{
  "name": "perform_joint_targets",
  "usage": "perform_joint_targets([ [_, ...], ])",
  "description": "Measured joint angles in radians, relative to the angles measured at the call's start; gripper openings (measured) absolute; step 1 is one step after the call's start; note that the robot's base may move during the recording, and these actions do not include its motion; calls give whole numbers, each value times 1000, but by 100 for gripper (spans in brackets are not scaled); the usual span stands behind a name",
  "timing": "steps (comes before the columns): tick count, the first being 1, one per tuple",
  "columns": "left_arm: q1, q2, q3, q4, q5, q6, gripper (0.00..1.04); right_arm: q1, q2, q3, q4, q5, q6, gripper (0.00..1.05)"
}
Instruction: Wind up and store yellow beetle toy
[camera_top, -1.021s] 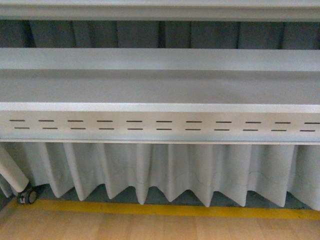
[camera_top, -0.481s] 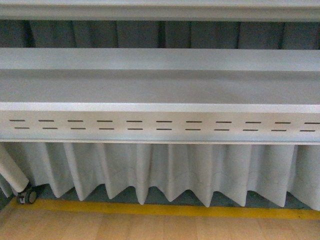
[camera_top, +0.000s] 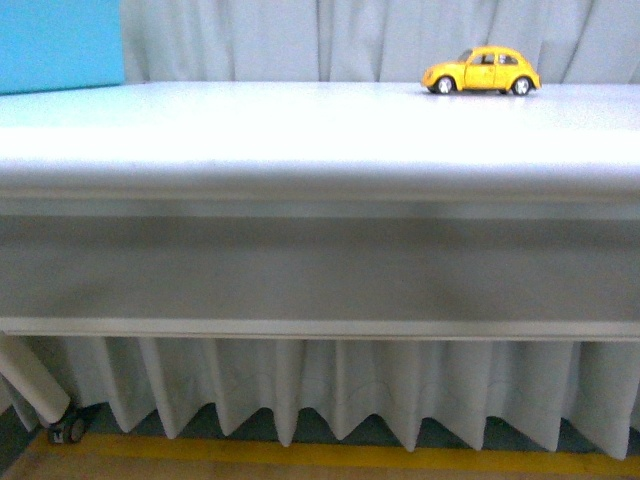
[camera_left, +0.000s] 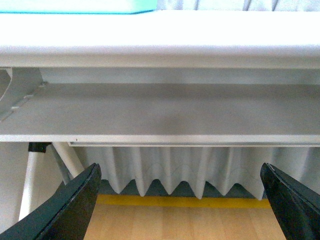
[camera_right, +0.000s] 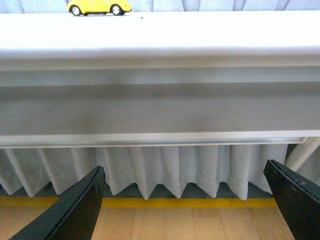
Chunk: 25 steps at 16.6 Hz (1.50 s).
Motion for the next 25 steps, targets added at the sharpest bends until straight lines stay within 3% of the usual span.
perform_joint_targets([
  [25,0,0,0,0,2,1,98,0,0,0,0,0,0,98],
])
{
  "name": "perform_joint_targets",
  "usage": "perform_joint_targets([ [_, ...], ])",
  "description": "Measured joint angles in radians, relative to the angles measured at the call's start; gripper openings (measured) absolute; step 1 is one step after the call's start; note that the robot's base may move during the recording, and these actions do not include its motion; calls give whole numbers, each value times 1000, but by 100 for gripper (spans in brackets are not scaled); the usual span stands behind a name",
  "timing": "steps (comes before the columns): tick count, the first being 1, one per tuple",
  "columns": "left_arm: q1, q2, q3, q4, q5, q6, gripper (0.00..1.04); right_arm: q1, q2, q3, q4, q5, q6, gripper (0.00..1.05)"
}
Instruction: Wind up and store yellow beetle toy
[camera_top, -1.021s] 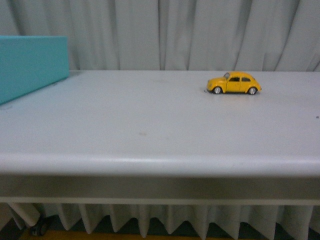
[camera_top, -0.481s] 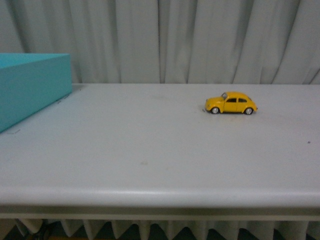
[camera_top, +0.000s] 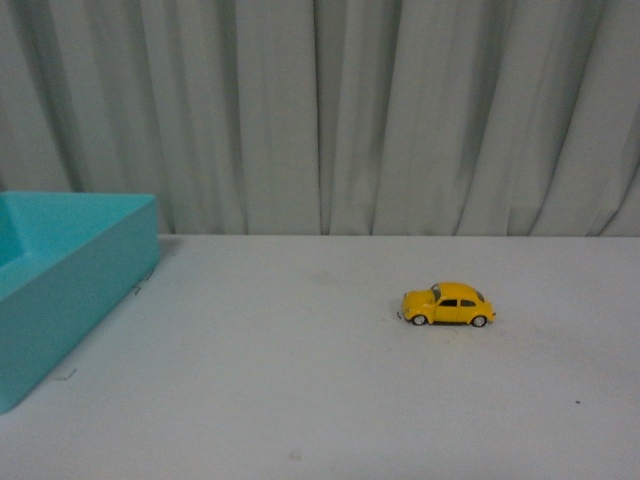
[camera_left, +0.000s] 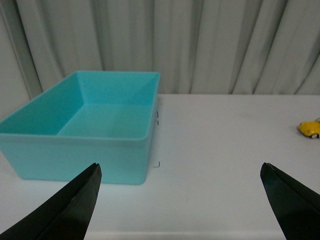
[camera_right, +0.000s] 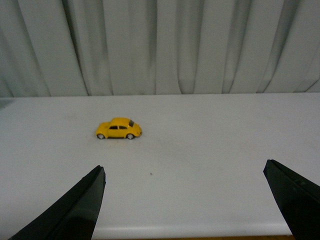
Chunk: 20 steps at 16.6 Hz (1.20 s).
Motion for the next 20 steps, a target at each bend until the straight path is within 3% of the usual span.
perform_joint_targets([
  [20,0,0,0,0,-1,-1,98,0,0,0,0,0,0,98],
])
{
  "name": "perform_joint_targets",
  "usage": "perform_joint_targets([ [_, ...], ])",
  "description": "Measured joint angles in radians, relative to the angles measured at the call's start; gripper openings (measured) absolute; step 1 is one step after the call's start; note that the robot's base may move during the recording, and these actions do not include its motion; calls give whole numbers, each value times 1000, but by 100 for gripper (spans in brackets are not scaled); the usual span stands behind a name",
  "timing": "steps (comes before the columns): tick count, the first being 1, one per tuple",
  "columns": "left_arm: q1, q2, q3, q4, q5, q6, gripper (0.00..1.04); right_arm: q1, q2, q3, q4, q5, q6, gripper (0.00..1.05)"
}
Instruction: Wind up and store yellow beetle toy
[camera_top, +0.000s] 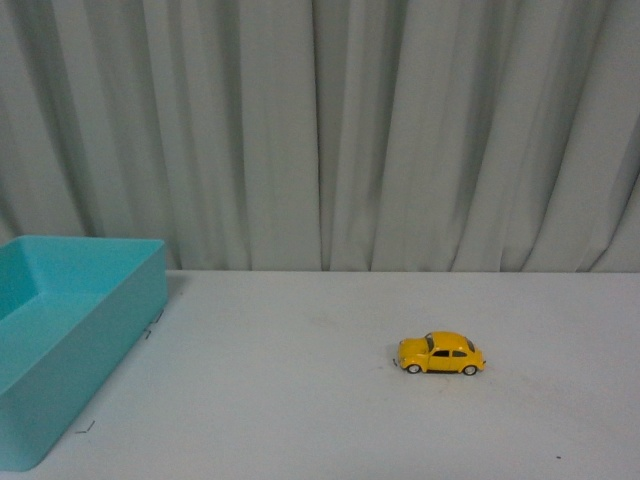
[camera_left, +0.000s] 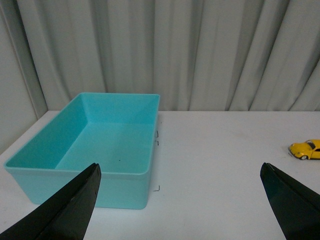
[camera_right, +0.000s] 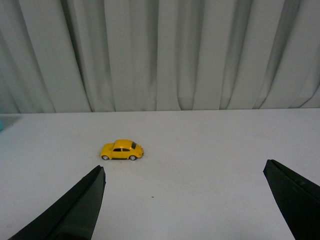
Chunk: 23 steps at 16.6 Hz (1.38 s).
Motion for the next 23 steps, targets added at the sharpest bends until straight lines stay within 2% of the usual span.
perform_joint_targets([
  [23,0,0,0,0,0,0,98,0,0,0,0,0,0,98],
])
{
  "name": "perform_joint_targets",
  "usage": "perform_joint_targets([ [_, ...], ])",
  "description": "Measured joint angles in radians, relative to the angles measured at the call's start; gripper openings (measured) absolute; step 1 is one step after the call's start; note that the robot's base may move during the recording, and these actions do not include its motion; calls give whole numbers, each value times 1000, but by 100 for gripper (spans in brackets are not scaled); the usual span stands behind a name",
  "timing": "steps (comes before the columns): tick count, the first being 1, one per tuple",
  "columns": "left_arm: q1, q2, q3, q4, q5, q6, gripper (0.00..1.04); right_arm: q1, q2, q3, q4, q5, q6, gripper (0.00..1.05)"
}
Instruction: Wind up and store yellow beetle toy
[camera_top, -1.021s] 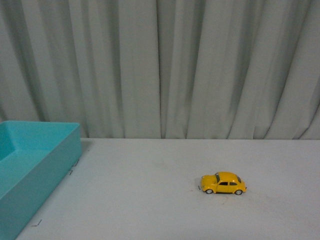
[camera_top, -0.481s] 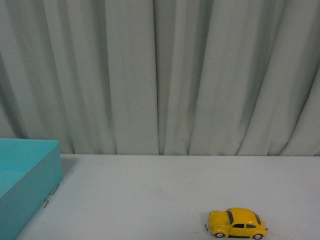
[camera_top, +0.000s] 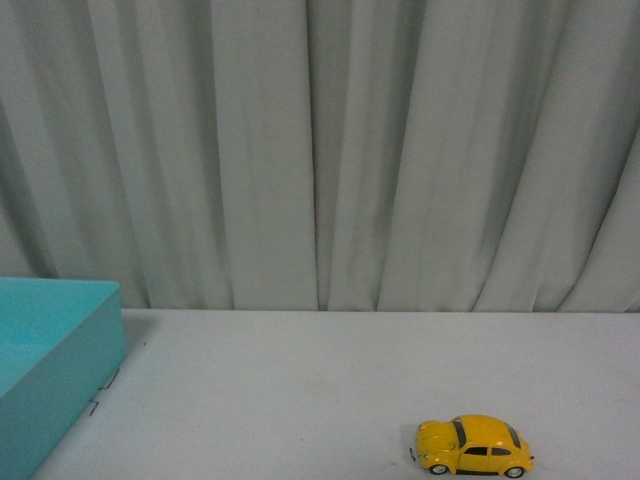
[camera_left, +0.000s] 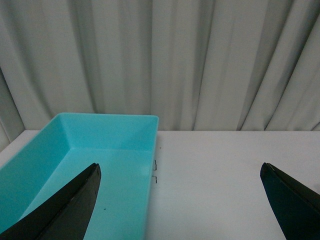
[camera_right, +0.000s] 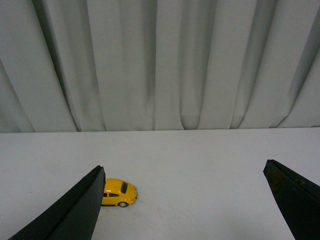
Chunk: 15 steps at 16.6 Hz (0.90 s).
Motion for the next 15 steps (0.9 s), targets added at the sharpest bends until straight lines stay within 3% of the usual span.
perform_joint_targets([
  [15,0,0,0,0,0,0,98,0,0,0,0,0,0,98],
])
